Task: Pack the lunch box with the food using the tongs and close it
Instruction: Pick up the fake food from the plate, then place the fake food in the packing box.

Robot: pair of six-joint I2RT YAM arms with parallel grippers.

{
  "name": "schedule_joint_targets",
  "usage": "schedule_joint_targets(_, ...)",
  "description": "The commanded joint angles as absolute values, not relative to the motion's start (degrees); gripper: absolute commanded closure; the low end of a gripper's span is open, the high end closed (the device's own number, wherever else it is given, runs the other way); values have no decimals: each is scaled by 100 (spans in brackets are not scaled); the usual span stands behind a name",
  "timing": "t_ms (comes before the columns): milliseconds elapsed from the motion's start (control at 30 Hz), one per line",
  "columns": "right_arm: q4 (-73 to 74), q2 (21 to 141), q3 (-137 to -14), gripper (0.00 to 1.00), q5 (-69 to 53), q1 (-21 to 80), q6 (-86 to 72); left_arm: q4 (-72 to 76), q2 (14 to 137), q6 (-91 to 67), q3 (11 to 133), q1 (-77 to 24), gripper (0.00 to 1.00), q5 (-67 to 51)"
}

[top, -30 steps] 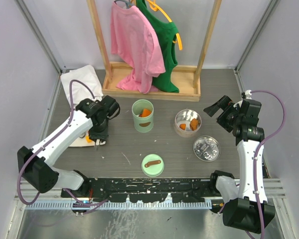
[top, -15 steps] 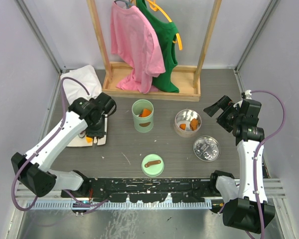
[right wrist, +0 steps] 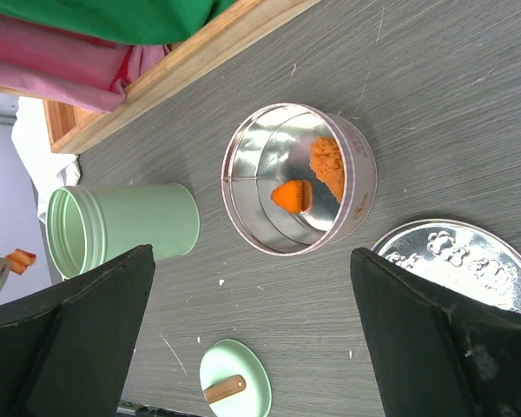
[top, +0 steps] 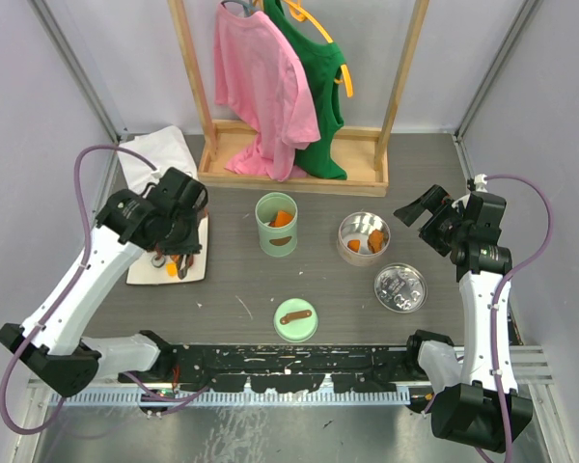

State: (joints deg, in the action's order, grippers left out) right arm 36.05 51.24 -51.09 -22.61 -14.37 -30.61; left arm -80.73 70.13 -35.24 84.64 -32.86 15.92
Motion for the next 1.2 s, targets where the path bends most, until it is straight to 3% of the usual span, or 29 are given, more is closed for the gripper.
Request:
schedule_joint_targets(0,3363,5054,-5197,0,-2353,-1456,-3125,-7611,6702,-3515,8766,-3258,84,976)
schedule_joint_targets(500,3385,5025,-5202,0,-2332,-1451,-3110,-6084,6418,-3860,8580,-3289,85,-877)
schedule_joint_targets(700,3395,5009,-5210,0,-2305,-1453,-3085,-5565,6609,-4095,8602,-3657,86,-1092)
schedule_joint_targets(1167,3933,4933,-5686,0,-1488,-1456,-2763,-5226,8526,-3845,9819,-5039,85,-828)
